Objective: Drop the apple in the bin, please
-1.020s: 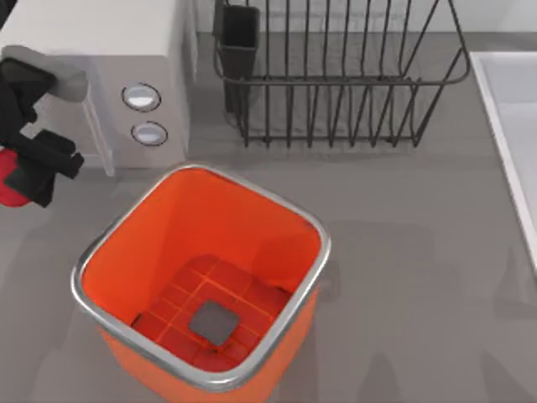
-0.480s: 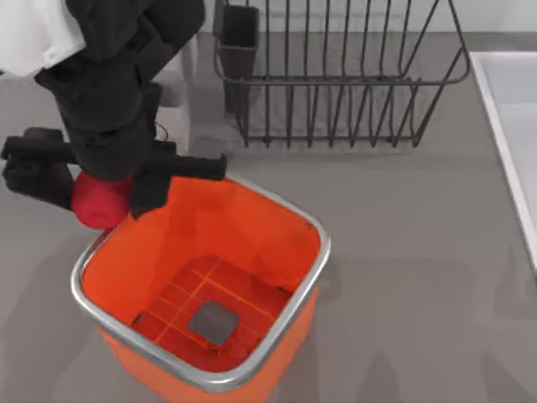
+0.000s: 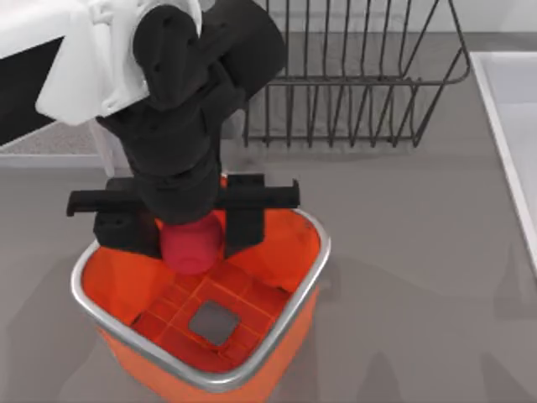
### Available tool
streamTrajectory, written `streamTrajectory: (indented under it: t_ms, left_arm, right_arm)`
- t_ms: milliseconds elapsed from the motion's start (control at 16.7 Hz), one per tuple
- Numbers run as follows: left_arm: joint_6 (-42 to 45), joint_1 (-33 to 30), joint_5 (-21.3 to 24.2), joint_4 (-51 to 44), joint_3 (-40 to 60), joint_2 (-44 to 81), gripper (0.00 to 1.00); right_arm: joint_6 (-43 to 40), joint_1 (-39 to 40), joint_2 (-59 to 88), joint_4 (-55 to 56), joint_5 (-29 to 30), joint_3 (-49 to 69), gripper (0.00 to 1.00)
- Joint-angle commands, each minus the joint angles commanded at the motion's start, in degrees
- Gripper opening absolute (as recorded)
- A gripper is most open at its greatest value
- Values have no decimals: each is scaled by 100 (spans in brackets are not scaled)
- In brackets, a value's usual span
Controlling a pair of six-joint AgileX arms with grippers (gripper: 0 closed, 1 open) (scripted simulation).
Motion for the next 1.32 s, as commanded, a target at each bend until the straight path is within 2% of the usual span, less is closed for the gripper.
streamTrajectory:
  t_ms: [240, 660, 900, 1320]
  left_arm:
    - [56, 62, -71, 86, -65, 7, 0]
    - [41, 37, -4, 1504, -1278, 195, 0]
    - [32, 28, 3, 1568, -1338, 230, 0]
    - [32, 28, 3, 1568, -1338, 230, 53]
  right_arm:
    - [0, 0, 0, 0, 0, 0, 100]
    - [0, 0, 0, 0, 0, 0, 100]
    - [0, 0, 0, 0, 0, 0, 100]
    - [0, 0, 0, 0, 0, 0, 100]
